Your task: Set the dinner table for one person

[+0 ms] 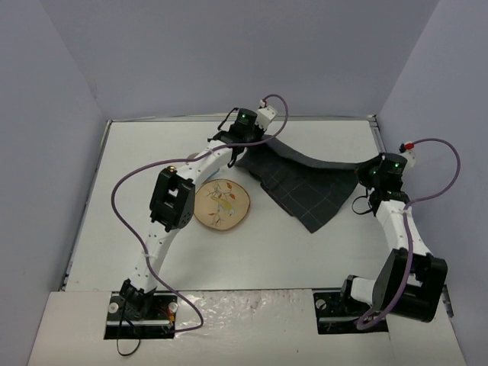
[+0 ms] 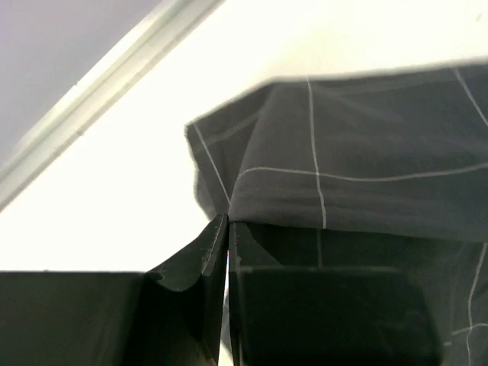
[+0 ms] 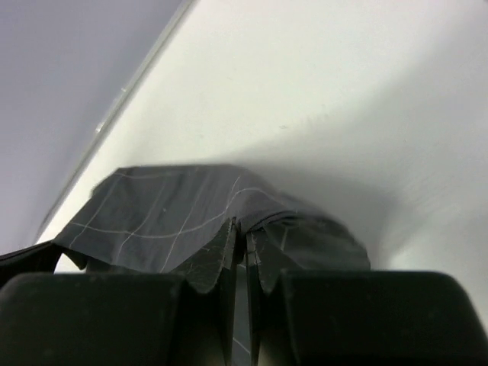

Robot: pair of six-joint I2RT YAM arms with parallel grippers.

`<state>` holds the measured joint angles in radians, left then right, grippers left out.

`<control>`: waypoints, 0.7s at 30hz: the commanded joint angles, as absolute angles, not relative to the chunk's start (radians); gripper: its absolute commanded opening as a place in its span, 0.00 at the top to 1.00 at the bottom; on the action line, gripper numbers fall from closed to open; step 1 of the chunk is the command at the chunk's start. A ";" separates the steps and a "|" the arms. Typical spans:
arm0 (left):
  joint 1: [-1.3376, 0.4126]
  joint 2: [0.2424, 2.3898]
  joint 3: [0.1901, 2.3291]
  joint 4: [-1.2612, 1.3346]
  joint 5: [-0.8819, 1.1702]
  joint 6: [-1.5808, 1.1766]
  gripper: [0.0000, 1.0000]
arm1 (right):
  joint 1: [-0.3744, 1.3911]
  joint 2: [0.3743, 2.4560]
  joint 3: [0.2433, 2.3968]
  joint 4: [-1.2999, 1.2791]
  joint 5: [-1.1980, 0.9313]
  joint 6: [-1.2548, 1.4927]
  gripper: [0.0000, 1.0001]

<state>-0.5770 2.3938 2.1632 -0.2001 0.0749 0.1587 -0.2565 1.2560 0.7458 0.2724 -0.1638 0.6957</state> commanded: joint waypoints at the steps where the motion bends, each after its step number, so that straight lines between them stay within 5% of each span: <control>1: -0.560 2.124 2.184 -0.150 0.070 0.200 1.00 | -0.261 1.101 0.876 0.207 -0.154 0.637 1.00; 21: -0.558 1.589 1.778 -0.032 0.043 0.439 1.00 | -0.176 0.746 1.094 -0.128 -0.218 0.655 1.00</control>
